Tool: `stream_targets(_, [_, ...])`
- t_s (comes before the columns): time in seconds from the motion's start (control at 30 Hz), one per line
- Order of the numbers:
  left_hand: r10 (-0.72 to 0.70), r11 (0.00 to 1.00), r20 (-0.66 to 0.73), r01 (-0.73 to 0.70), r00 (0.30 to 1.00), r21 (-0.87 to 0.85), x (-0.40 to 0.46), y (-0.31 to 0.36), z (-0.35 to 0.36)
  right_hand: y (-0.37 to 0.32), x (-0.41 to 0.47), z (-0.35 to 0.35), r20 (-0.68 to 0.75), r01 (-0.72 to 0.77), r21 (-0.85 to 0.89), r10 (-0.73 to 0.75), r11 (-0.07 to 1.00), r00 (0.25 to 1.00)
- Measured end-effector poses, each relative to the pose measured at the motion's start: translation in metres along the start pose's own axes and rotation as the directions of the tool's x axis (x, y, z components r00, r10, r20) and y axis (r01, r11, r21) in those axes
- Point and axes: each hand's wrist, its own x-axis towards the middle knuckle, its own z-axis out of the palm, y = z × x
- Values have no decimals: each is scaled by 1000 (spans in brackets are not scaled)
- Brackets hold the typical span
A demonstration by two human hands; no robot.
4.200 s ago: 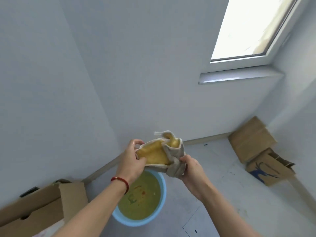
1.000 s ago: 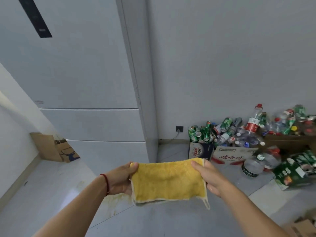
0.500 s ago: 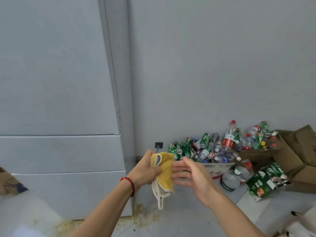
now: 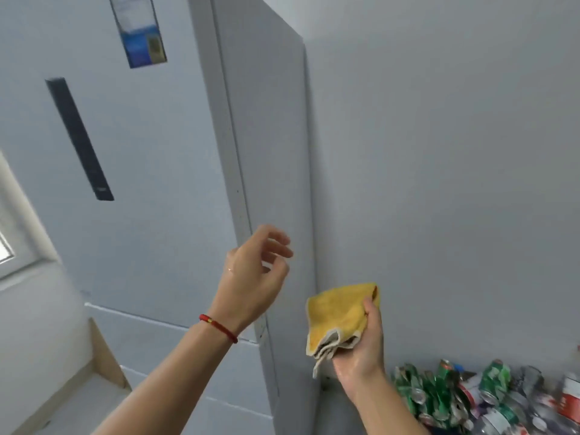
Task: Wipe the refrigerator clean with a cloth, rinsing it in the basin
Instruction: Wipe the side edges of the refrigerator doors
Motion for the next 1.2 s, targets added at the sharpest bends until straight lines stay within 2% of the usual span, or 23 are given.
stream_targets(0.07, [36,997,-223,-21,974,68,24,13,-24,-9,6,45,176,126,-179,-94,976,980])
stream_targets(0.13, [93,990,-369,-46,925,136,45,26,-46,-17,6,93,358,399,-336,-276,853,892])
stream_targets(0.17, [122,984,-428,-54,895,168,57,33,-57,-21,4,119,475,550,-353,-362,757,802])
stream_targets(0.2, [141,980,-477,-54,867,192,68,40,-66,-22,7,146,585,697,-329,-442,637,680])
stream_targets(0.27, [187,966,-556,-50,810,253,88,52,-86,-17,17,198,770,915,-253,-507,315,388])
stream_targets(0.3, [211,957,-580,-46,787,286,99,58,-97,-13,19,222,824,963,-220,-500,154,268])
stream_targets(0.37, [219,939,-576,-8,787,345,111,62,-110,5,28,241,849,966,-254,-488,-42,202])
stream_targets(0.43, [246,914,-555,1,795,406,120,68,-124,12,34,253,837,954,-268,-522,-134,162])
stream_targets(0.6, [315,874,-532,-22,786,485,161,100,-163,-54,35,346,825,964,-151,-565,-218,1])
stream_targets(0.73, [379,856,-554,-55,741,513,197,122,-189,-132,12,444,791,958,-135,-610,-255,-51])
stream_targets(0.83, [402,856,-575,-69,712,513,223,121,-200,-158,3,476,784,966,-117,-618,-232,-53])
stream_targets(0.93, [415,840,-565,-62,713,539,238,108,-200,-132,18,443,732,970,-26,-665,-242,-146])
stream_targets(1.03, [484,784,-543,-64,686,618,235,91,-193,-71,40,368,762,981,-12,-638,-192,-115])
stream_targets(1.13, [561,738,-504,-121,657,664,223,76,-182,-18,57,300,783,967,-78,-616,-241,-90])
stream_targets(1.2, [584,722,-472,-156,661,674,215,69,-177,-11,61,291,775,966,-87,-626,-242,-87])
